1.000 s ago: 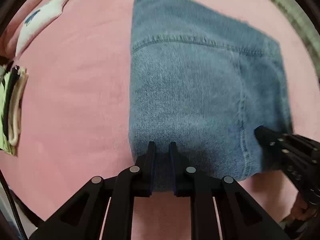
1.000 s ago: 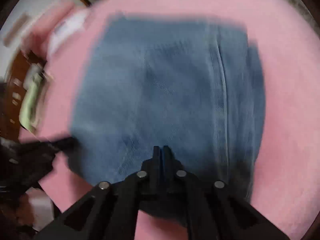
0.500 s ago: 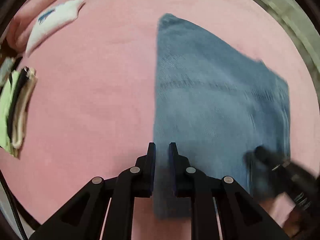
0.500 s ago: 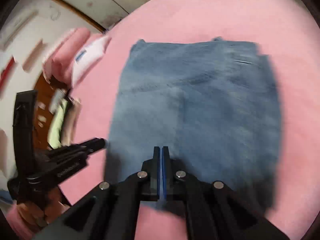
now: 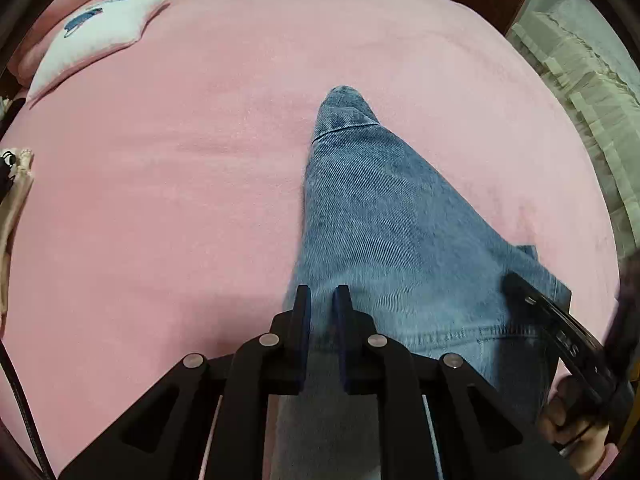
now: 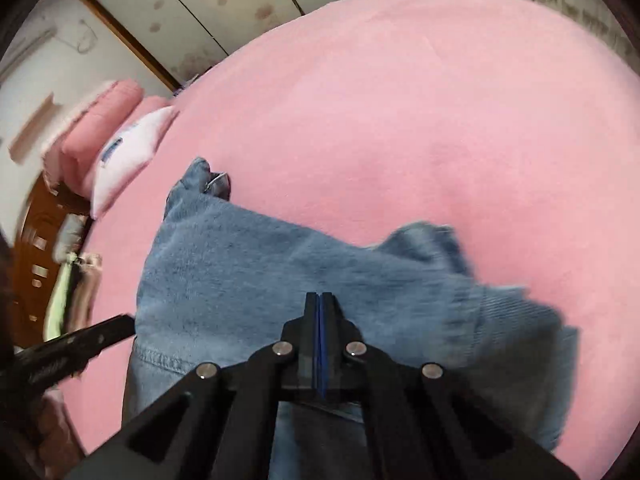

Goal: Fold large clothes

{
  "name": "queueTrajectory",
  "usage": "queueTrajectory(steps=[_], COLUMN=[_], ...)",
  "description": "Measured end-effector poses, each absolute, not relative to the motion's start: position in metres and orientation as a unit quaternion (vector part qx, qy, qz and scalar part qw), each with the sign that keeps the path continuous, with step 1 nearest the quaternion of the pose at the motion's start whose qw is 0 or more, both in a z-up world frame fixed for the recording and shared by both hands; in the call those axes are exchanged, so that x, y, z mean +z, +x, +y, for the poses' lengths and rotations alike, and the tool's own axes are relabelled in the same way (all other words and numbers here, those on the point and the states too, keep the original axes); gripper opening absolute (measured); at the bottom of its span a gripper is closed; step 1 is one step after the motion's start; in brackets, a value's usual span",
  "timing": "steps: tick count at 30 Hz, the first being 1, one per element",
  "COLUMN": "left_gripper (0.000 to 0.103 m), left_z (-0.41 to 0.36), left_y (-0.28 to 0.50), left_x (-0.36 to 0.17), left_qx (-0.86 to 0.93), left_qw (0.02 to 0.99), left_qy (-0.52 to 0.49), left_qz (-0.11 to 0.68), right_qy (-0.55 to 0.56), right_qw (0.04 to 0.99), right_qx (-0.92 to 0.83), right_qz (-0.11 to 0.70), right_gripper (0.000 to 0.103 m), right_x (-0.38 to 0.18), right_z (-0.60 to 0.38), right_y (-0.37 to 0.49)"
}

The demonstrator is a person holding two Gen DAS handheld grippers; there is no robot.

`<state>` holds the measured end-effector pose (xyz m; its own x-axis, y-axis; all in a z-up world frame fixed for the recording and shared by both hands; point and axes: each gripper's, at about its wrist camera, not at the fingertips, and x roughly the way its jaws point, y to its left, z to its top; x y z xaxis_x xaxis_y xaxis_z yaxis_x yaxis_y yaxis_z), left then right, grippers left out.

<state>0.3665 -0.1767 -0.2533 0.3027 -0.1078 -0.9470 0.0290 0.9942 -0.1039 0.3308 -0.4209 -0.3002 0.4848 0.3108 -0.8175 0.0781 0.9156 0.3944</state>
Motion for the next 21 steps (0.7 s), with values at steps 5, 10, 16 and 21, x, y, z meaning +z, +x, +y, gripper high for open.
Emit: queueTrajectory(steps=[5, 10, 16, 21], left_gripper=[0.022, 0.031, 0.031, 0.045], left_z=[-0.181, -0.172, -0.155, -0.147], left_y=[0.381, 0.367, 0.317, 0.265], left_x=[-0.257, -0.258, -0.251, -0.244], left_qx=[-0.037, -0.018, 0.000, 0.016], left_qw=[0.807, 0.807, 0.795, 0.780], left_qy=[0.013, 0.008, 0.005, 0.015], left_qz=[0.589, 0.590, 0.607, 0.625], right_qy=[0.155, 0.109, 0.120, 0.153], right_qw=[0.855, 0.853, 0.826, 0.778], right_qx=[0.011, -0.052, -0.046, -0.072], right_qz=[0.495, 0.508, 0.549, 0.605], right_gripper=[0.000, 0.000, 0.003, 0.015], right_x=[-0.289, -0.272, -0.259, -0.261], right_z=[-0.447, -0.440, -0.426, -0.410], right_y=[0.306, 0.298, 0.250, 0.193])
